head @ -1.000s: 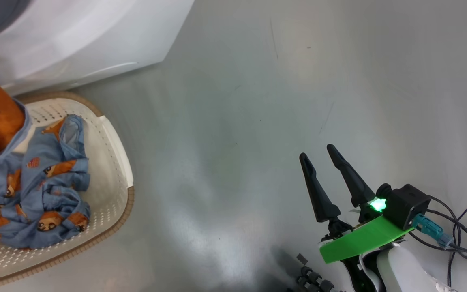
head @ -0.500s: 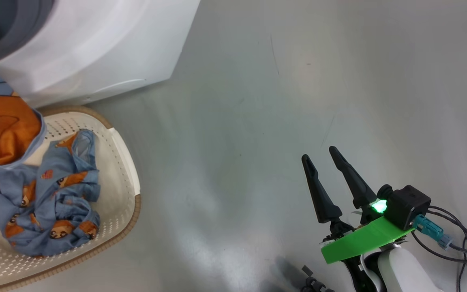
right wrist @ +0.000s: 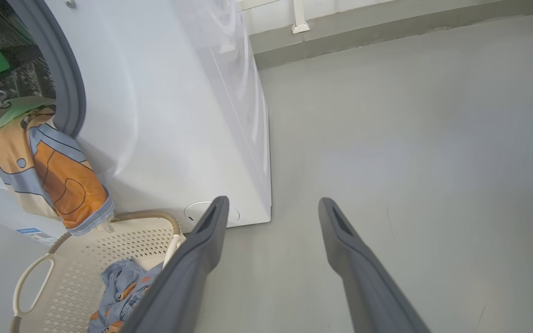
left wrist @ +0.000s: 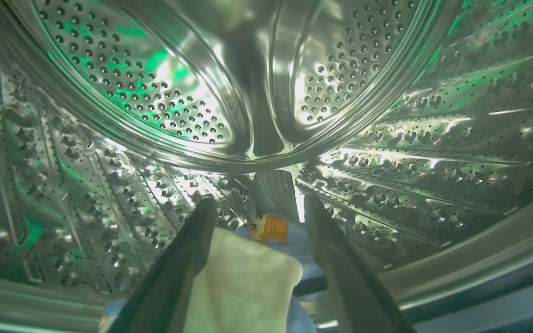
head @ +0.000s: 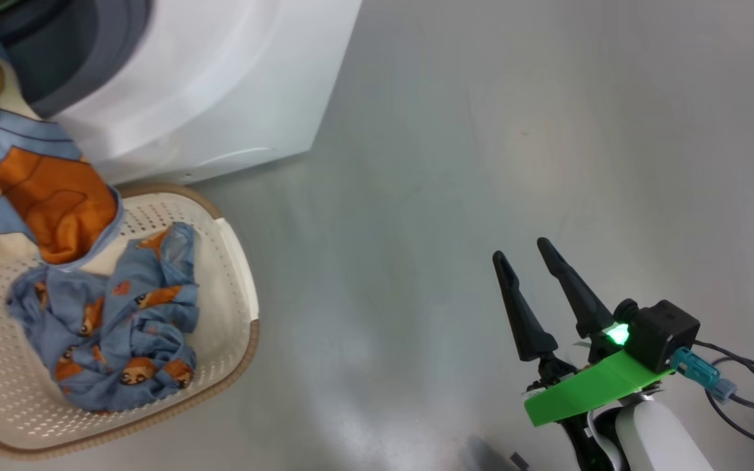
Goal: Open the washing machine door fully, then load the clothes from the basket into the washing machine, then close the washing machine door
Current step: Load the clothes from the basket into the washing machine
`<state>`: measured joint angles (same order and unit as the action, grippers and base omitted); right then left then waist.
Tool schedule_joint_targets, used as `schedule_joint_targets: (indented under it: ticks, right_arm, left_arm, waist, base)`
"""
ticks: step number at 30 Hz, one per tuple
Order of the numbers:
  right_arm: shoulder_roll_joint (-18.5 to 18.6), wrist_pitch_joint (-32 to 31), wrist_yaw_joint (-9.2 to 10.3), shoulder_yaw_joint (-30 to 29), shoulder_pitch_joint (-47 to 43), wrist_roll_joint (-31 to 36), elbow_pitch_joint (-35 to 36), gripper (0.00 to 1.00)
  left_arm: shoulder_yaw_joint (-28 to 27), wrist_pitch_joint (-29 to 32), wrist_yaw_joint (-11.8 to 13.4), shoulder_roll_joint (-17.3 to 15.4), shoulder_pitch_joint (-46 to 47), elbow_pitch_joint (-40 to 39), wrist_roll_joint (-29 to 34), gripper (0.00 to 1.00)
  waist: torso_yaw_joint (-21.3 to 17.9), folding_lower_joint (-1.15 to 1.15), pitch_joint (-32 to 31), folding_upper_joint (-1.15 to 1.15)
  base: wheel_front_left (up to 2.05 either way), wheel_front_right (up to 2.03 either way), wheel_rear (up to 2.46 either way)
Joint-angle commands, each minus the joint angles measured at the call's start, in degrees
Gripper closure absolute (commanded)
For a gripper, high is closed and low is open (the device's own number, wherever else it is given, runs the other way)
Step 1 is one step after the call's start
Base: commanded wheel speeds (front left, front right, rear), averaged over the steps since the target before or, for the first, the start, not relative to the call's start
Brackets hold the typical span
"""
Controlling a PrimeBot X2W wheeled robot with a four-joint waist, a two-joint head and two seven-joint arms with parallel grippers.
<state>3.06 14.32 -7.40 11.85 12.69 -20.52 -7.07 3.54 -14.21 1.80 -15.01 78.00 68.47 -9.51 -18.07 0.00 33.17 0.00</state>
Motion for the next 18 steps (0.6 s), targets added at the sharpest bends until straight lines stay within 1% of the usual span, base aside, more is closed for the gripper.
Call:
schedule_joint_targets:
  ticks: [1, 6, 13, 18]
  right_arm:
    - [0.7, 0.7, -0.09, 0.6, -2.1, 0.4, 0.9, 0.0]
    - [0.9, 0.7, -0.09, 0.4, -2.4, 0.4, 0.6, 0.0]
    - [1.2, 0.7, -0.09, 0.1, -3.1, 0.4, 0.1, 0.0]
    - [1.5, 0.7, -0.09, -0.4, -3.9, 0.3, -0.4, 0.0]
  left_arm:
    - [-0.6, -0.7, 0.6, -1.4, -1.8, -1.1, -1.0, 0.0]
    - [-0.8, -0.8, 0.7, 0.2, -4.0, -1.9, -1.7, 0.0]
    - [-1.2, -0.8, 1.0, 2.6, -8.9, -5.0, -2.6, 0.0]
    - [-2.0, -0.8, 0.6, 4.4, -13.1, -7.0, -3.7, 0.0]
  waist:
    - [1.4, 0.0, -1.5, 0.0]
    - [2.6, 0.0, -3.3, 0.0]
    - [5.0, 0.0, -6.7, 0.0]
    - [6.6, 0.0, -9.7, 0.0]
  base:
    - [0.0, 0.0, 0.0]
    - [0.0, 0.0, 0.0]
    - [0.0, 0.0, 0.0]
    - [0.0, 0.0, 0.0]
